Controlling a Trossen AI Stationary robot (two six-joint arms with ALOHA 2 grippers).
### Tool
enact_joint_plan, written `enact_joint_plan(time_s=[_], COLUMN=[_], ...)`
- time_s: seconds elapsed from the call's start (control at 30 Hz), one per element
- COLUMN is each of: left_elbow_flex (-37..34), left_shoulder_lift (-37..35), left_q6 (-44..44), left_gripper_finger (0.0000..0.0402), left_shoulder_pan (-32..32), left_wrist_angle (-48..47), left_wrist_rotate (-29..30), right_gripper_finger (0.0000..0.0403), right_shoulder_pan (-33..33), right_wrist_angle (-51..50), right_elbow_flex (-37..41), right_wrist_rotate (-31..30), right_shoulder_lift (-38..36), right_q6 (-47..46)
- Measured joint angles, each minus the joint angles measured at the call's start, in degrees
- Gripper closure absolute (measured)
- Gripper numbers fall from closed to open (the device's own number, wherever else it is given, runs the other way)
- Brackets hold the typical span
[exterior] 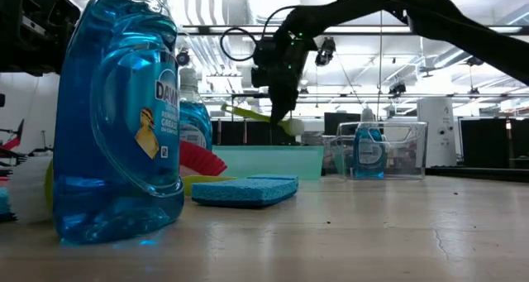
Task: Pick & Place Kitchen Sink Supplies
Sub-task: Put the green dishwashing brush into the green bin
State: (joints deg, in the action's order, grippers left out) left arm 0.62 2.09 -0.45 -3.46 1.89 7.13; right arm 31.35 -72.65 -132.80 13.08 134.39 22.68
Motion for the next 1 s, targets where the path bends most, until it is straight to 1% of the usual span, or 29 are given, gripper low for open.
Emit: enact_joint_plan(time_s=[0.1,0.33,0.57,0.73,1.0], left_elbow_flex=[0.00,0.00,0.00,0.00,0.00], left_shoulder_lift=[0.00,0.04,0.04,0.04,0.04], left_q6=[-0.02,-0.01,-0.02,-0.01,-0.02], left_gripper_finger=[0.0399,0.0399,0.0399,0.0399,0.0399], left_shoulder_pan=[0.02,0.01,0.02,0.01,0.01], left_wrist_angle=[0.00,0.00,0.01,0.00,0.00], left_wrist_rotate=[0.01,-0.01,-0.01,-0.01,-0.01], right_gripper_finger=[0.0383,0.0383,0.0383,0.0382,0.0357], right_shoulder_pan=[-0.04,-0.02,0.68,0.49,0.59], right_wrist_angle=[0.02,3.33,6.60,7.80,9.64], right_elbow_flex=[0.67,3.33,7.80,8.97,8.97], right_wrist_rotate=[-0.60,0.71,0.46,0.44,-1.52], right_shoulder_lift=[0.04,0.04,0.13,1.77,3.61], right_q6=[0.96,5.89,6.27,6.90,9.53])
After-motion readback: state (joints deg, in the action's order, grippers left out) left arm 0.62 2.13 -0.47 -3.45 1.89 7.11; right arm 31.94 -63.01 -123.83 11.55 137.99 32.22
